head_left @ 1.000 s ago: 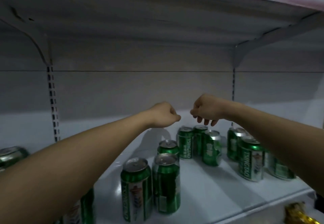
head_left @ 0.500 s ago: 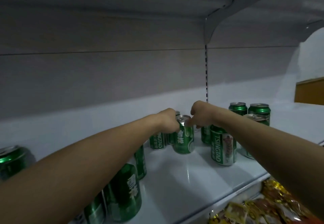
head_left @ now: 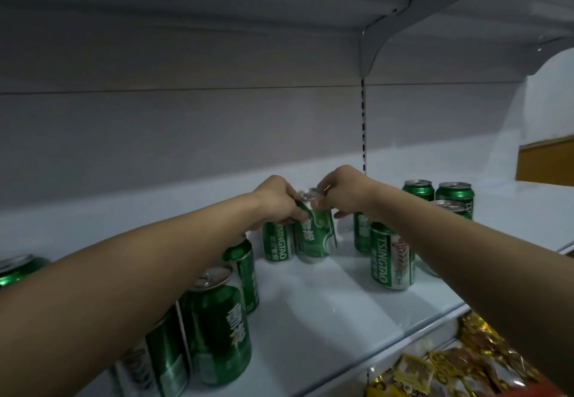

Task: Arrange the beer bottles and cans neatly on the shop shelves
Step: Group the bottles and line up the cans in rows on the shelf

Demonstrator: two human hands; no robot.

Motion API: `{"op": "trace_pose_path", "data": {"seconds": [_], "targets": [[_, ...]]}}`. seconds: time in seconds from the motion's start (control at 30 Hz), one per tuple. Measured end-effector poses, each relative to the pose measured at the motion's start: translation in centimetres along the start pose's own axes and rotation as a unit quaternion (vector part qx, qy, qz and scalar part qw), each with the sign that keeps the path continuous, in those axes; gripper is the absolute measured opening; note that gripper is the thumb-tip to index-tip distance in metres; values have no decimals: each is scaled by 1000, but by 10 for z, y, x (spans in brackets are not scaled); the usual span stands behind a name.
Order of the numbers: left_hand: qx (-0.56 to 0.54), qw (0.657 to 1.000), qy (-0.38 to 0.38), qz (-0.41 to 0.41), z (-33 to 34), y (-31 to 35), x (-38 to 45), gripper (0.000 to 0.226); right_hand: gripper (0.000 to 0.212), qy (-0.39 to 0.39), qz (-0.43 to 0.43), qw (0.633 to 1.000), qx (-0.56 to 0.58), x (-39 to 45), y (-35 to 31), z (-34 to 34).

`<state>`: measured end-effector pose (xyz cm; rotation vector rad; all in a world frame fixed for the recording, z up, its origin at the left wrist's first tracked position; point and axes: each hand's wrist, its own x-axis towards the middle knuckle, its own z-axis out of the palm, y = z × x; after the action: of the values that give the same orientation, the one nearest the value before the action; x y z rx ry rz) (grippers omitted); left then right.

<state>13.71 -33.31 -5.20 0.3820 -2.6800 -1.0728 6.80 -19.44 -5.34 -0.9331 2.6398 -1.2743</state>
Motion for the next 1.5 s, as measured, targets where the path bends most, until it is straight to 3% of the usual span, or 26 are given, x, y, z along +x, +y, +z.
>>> {"op": "trace_pose_path", "data": {"seconds": [0.13, 0.33, 0.5, 0.7, 1.0, 1.1, 1.17, 1.23, 1.37, 1.5], "targets": [[-53, 997, 35, 34, -30, -1, -14, 44, 35, 11, -14, 996, 92, -7, -24, -3], [-97, 990, 74, 66, -91, -9, -54, 37, 26, -12, -60, 976, 207, -16, -82, 12], [-117, 986, 102, 63, -150, -28, -93, 46, 27, -26, -100, 957, 272, -24, -141, 48], [-77, 984, 150, 53, -212, -62, -147, 64, 28, -68, -146, 946, 281, -32, -210, 106], [-35, 971, 237, 2, -290, -146, -221, 60, 31, -194, -211, 927, 241, -51, -300, 205], [-18, 967, 252, -19, -309, -173, -242, 56, 33, -188, -224, 926, 239, -61, -322, 240], [-12, 964, 263, -35, -323, -190, -256, 54, 21, -190, -235, 920, 248, -67, -338, 262], [-7, 961, 271, -48, -333, -205, -267, 54, 15, -195, -243, 919, 243, -72, -350, 280], [13, 960, 266, -82, -344, -232, -284, 51, 31, -216, -232, 928, 198, -76, -363, 312], [75, 961, 236, -123, -344, -254, -293, 55, 34, -254, -215, 931, 152, -79, -362, 335]]}}
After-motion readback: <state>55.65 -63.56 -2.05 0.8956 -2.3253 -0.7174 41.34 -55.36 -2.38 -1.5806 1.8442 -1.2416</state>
